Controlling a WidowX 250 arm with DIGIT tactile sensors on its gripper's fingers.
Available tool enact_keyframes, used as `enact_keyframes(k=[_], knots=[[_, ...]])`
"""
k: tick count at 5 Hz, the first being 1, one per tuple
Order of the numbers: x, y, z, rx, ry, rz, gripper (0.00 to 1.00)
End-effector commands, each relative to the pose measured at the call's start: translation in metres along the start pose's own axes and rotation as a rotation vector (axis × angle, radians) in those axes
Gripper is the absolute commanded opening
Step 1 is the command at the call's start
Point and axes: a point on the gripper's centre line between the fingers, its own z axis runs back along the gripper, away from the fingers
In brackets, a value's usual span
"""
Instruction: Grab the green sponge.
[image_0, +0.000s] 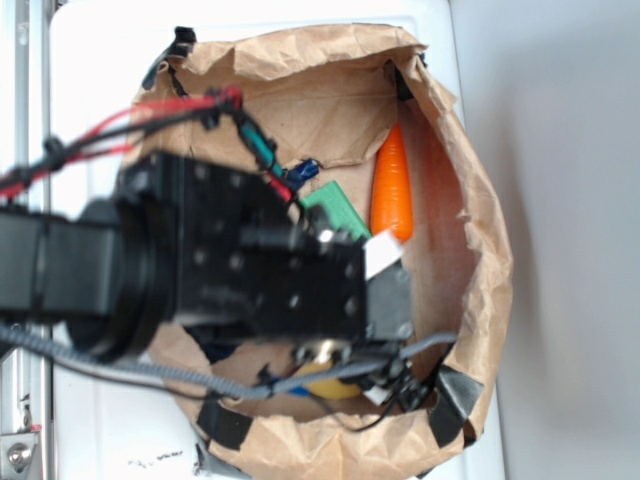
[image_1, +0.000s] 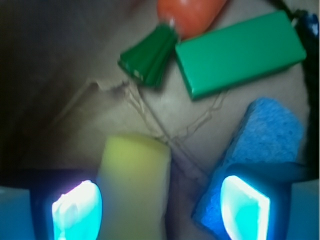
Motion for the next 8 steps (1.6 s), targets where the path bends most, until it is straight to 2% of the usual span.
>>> enact_keyframes(k=[1,2,3,7,8], knots=[[0.002,-0.015,-0.018,-0.018,-0.072,0.026,1.0],[0.002,-0.017,-0.027,-0.011,-0.103,0.025,1.0],[0.006,-0.019,-0.025,-0.011,-0.078,0.018,0.02],[0.026,-0.011,0.011,-0.032,-0.028,0.046,0.0],[0.038,-0.006,0.043,-0.045,0.023,0.056,0.0]])
